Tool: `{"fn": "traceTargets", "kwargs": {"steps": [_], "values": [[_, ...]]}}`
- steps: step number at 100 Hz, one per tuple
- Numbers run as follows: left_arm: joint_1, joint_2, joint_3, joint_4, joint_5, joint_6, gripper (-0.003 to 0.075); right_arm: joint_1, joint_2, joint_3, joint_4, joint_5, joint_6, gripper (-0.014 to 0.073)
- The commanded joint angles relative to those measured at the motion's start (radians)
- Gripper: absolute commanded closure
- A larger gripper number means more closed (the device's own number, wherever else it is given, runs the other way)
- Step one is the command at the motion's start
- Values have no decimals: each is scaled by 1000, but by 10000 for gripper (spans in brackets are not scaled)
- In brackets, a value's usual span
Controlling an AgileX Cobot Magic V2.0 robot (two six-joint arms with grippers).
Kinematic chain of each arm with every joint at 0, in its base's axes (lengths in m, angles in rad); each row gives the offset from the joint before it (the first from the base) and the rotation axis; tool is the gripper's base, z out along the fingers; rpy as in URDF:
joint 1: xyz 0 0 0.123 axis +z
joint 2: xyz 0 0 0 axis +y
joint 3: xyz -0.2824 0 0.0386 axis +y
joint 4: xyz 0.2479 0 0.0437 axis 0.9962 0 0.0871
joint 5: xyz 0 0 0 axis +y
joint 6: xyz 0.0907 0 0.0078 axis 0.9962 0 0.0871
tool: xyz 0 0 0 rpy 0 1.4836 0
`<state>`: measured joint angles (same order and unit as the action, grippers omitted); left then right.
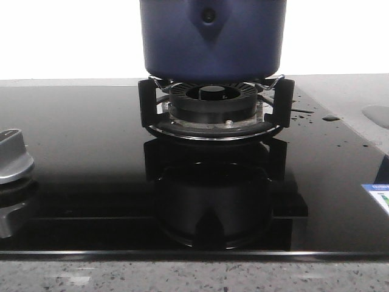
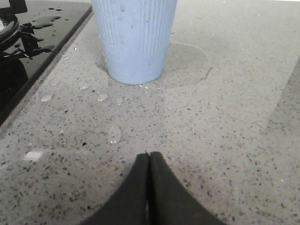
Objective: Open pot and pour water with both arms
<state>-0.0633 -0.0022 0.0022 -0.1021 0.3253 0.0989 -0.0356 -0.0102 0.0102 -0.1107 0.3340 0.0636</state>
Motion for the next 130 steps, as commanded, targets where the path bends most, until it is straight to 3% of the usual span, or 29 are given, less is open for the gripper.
{"fn": "traceTargets", "kwargs": {"steps": [1,12,27,48,69,85,92,102,109,125,130], "values": [[1,-32,45,-10,-44,-9,740,-7,-19,29,-1,-19,-1,657],[1,-32,45,-10,-44,-9,740,-7,-19,29,-23,-52,-1,657],[1,-32,45,-10,-44,-9,741,-7,-19,29,-162,-180,-1,657],[1,-32,45,-10,-44,-9,741,-7,-19,29,-165,-339,-1,657],[1,-32,45,-10,-44,-9,741,-7,-19,29,-18,-481,119,657],[1,-32,45,-8,-52,-9,741,-7,-19,29,111,-434,122,657],[1,-32,45,-115,-86,-9,740,-7,-19,29,207,-432,122,657],[1,-32,45,-425,-163,-9,740,-7,-19,29,319,-432,122,657],[2,-32,43,-544,-235,-9,741,-2,-19,17,378,-405,122,657],[2,-32,39,-893,-325,-9,741,-1,-19,-45,390,-295,122,657],[2,-32,37,-942,-325,-9,741,-1,-19,-80,390,-249,122,657]]}}
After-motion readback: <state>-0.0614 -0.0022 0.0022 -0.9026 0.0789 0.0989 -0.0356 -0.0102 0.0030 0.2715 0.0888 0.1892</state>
